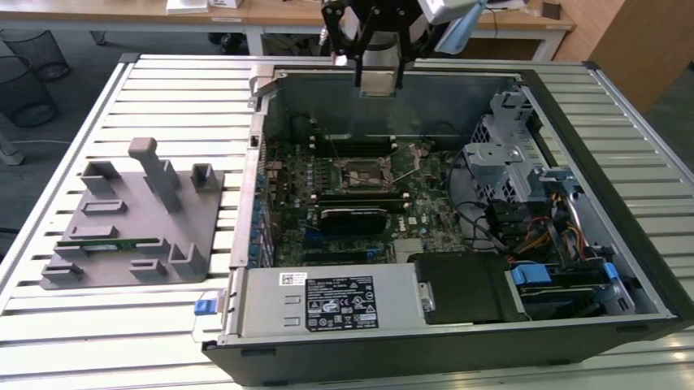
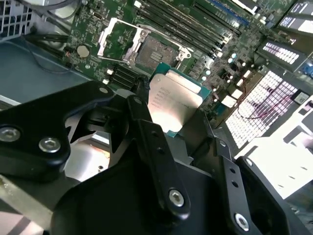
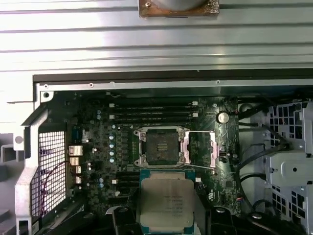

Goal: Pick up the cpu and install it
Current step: 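Place the cpu into insertion slot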

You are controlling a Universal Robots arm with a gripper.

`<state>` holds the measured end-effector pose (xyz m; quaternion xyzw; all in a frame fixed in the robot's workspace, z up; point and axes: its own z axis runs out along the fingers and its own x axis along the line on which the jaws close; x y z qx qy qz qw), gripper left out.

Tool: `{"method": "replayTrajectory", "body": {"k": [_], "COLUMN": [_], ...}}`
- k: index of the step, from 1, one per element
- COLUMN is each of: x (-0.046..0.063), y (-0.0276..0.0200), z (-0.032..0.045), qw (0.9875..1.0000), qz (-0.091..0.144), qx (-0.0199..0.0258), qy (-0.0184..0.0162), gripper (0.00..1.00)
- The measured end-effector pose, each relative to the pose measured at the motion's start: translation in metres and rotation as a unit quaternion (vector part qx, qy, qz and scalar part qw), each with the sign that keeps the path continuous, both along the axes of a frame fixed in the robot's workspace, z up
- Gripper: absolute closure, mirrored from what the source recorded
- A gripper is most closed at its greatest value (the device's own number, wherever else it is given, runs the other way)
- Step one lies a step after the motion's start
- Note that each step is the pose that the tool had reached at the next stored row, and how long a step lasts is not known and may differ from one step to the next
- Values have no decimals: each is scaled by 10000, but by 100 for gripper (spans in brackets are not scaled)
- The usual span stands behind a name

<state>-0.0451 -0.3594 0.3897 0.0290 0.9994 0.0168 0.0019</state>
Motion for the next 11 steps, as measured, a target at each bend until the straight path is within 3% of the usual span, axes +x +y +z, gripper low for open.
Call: {"method": "replayTrajectory", "body": {"k": [6,11], "x": [0,0], "y": [2,3], "z": [-13,-23], "qw": [9989,9963], "qz": [-479,-859], "qx": [0,0], "qy": [0,0], "gripper": [47,47]}}
